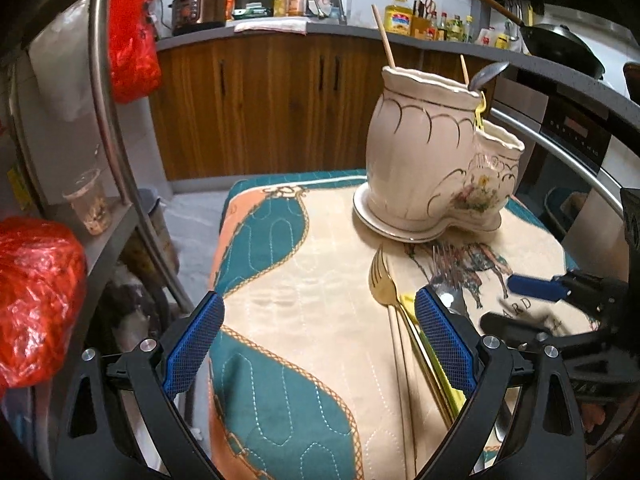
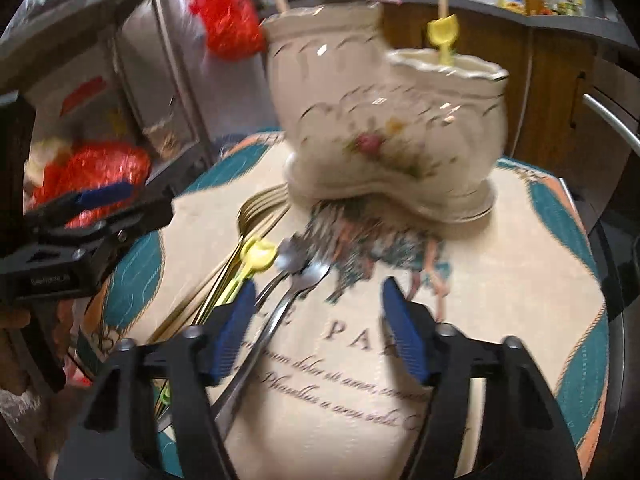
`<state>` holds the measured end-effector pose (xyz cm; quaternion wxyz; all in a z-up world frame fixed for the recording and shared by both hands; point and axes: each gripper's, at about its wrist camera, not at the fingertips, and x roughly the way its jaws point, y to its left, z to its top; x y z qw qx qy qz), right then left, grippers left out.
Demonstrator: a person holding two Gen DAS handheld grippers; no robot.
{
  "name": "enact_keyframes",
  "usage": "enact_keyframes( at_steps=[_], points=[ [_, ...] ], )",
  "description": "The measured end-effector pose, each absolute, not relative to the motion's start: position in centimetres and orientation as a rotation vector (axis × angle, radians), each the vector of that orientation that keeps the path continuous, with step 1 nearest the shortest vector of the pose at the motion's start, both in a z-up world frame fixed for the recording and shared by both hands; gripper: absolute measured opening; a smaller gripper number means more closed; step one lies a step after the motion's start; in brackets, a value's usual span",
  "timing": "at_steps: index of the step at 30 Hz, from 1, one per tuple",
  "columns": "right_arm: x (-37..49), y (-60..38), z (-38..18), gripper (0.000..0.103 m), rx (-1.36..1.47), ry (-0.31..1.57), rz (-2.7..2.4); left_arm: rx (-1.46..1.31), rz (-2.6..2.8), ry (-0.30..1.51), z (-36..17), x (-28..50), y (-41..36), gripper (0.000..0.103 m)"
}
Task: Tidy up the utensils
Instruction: 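Withdraw both open tools back over the remaining utensils, then grasp a gold fork with the left tool while the right tool grasps a silver fork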
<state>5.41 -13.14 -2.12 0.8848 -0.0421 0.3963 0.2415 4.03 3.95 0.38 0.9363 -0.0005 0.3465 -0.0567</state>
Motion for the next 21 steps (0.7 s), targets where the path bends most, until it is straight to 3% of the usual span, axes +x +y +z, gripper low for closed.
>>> enact_keyframes(
  at_steps=[7, 14, 21],
  points=[
    [5.4, -11.1, -3.1, 0.028, -0.169, 0.855, 0.495, -0.019, -0.130, 0.724, 0.1, 4.4, 4.0, 0.095],
    [5.7, -9.9, -3.5, 0.023, -0.197, 0.860, 0.470, -0.012, -0.141, 0.728, 0.0, 4.4, 3.4, 0.095],
    [6.4, -11.0, -3.3, 0.008, -0.126, 0.866, 0.469, 0.003, -0.158, 0.740, -0.2, 4.4, 2.8, 0.095]
  ],
)
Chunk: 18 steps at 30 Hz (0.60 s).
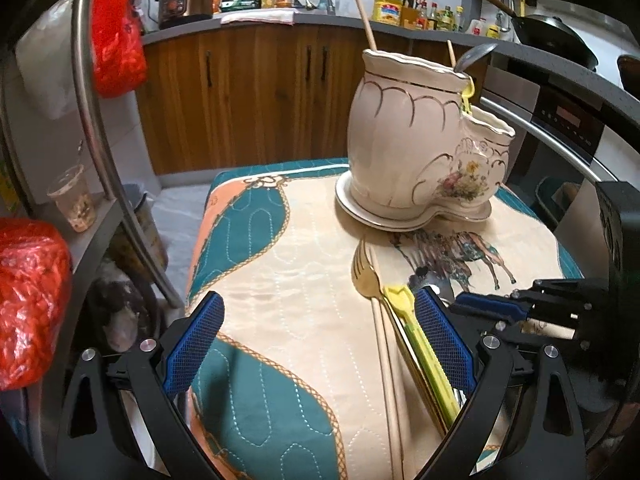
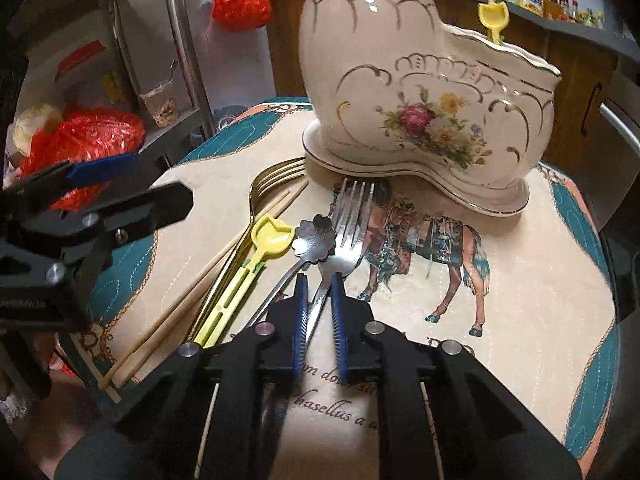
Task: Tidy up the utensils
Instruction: 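Grasp a gold fork with the left tool while the right tool grasps a silver fork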
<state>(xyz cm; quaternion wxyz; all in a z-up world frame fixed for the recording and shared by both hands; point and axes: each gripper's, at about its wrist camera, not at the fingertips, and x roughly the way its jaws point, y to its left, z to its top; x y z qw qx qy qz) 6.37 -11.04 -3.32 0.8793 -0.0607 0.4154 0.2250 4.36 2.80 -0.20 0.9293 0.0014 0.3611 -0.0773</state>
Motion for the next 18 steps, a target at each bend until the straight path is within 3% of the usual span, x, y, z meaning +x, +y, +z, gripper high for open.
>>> enact_keyframes(
  at_steps=[12, 16, 18],
  points=[
    [6.8, -15.1, -2.3, 0.005, -0.029, 0.837, 0.426, 0.029, -0.211, 0.786, -1.3, 5.6, -0.1, 0.090],
    [6.9, -15.7, -2.2, 0.005, -0.026, 0.830, 0.427, 0.031, -0.221, 0.805, -1.5, 6.5, -1.0, 0.064],
    [7.0, -15.9, -2.2, 0.005, -0.027, 0.826, 0.427, 0.028, -0.212, 0.810, -1.6, 6.9, -1.3, 0.057]
  ],
)
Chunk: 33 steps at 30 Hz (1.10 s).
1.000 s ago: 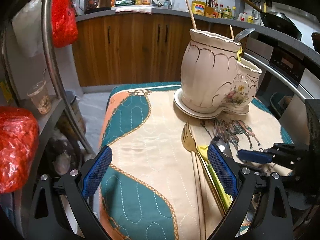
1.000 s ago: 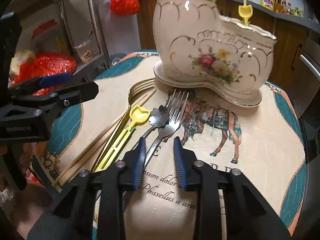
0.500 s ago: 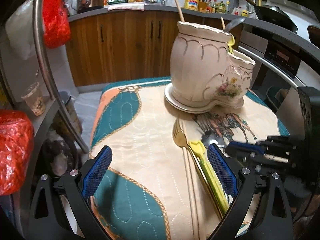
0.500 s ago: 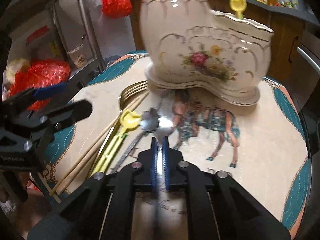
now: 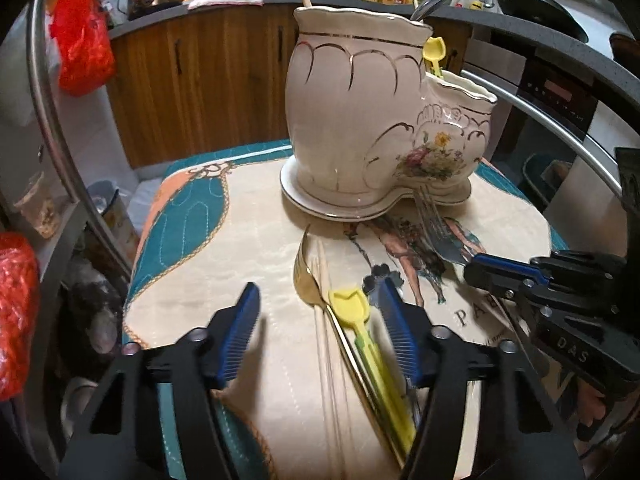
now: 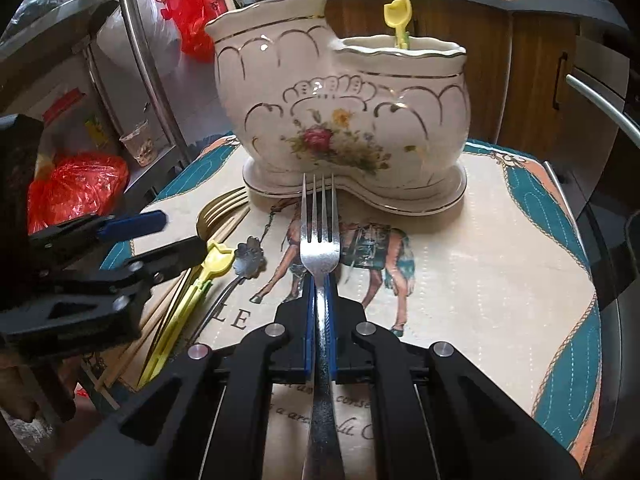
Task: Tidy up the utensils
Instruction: 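Grasp a gold fork with the left tool while the right tool grasps a silver fork, then lift the gold fork with the left tool while the right tool lifts the silver fork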
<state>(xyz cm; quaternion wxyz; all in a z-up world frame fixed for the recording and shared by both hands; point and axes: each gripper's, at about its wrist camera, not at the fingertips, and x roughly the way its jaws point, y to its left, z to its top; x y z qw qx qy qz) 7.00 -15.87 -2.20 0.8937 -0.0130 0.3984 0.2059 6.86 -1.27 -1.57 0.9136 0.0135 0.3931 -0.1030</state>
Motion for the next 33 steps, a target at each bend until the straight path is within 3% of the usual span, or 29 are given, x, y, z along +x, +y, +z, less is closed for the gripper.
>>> enact_keyframes(
  at_steps=[10, 20, 33],
  points=[
    [7.1, -16.3, -2.3, 0.005, -0.025, 0.822, 0.444, -0.003, -0.169, 0.856, -2.4, 9.3, -1.1, 0.017],
    [6.9, -16.6, -2.2, 0.005, -0.026, 0.814, 0.457, -0.069, -0.182, 0.877, -2.6, 9.6, 0.1, 0.013],
    [5.4, -17.4, 0.1, 0.005, 0.003, 0.712, 0.501, -0.187, -0.259, 0.689, 2.4, 5.5, 2.2, 0.009]
  ],
)
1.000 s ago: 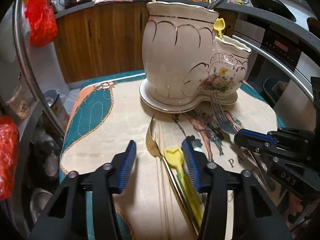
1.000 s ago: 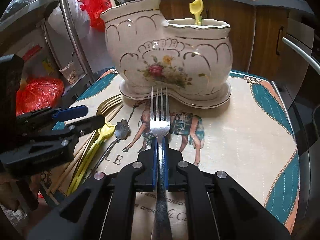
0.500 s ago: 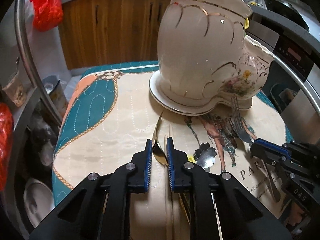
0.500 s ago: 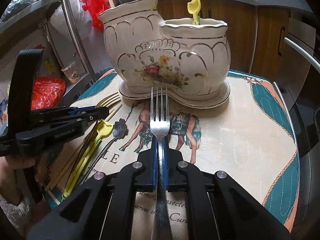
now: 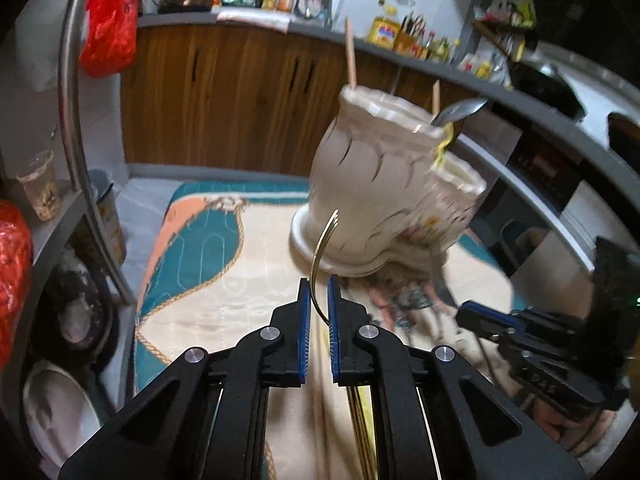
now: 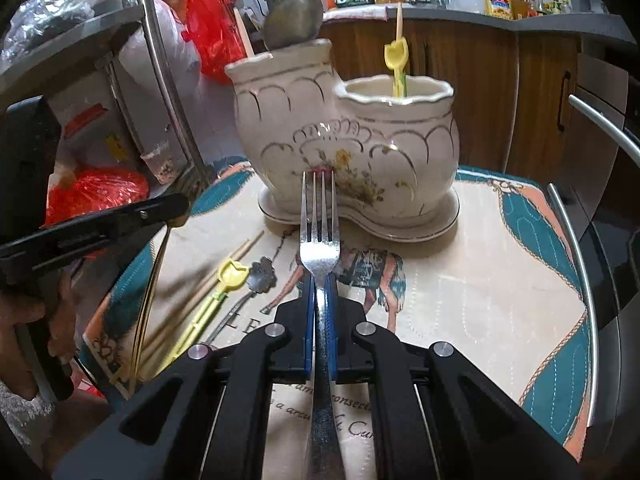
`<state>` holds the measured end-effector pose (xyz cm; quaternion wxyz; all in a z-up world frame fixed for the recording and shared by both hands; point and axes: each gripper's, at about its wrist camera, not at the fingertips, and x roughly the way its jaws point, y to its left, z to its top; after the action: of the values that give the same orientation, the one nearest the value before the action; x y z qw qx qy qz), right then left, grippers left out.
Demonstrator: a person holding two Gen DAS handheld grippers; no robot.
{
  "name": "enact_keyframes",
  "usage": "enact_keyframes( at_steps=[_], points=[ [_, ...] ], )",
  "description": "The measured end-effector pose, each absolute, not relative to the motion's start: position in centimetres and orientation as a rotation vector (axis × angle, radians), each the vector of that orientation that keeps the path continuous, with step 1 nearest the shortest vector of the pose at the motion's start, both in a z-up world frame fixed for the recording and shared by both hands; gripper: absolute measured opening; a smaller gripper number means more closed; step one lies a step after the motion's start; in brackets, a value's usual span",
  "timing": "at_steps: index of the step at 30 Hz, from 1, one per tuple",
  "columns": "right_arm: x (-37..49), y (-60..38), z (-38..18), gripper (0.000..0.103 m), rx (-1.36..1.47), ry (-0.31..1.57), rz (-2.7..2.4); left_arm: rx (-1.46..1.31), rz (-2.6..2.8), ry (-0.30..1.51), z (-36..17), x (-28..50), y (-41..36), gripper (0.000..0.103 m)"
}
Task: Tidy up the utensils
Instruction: 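Lift the gold fork with the left tool while the right tool lifts the silver fork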
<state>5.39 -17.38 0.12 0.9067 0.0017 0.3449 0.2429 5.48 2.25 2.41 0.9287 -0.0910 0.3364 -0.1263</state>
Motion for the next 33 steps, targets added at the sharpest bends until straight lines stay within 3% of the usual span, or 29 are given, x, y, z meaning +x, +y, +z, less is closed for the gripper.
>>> enact_keyframes(
  at_steps=[16, 33],
  points=[
    [2.8, -19.2, 4.7, 0.005, 0.022, 0.437, 0.475, -0.116, -0.323, 0.444, 7.5, 0.7, 2.4, 0.004],
    [3.3, -19.9, 6.1, 0.005, 0.075, 0.359, 0.464, -0.027, -0.223, 0.226, 10.6, -0.9, 2.5, 0.004]
  ],
)
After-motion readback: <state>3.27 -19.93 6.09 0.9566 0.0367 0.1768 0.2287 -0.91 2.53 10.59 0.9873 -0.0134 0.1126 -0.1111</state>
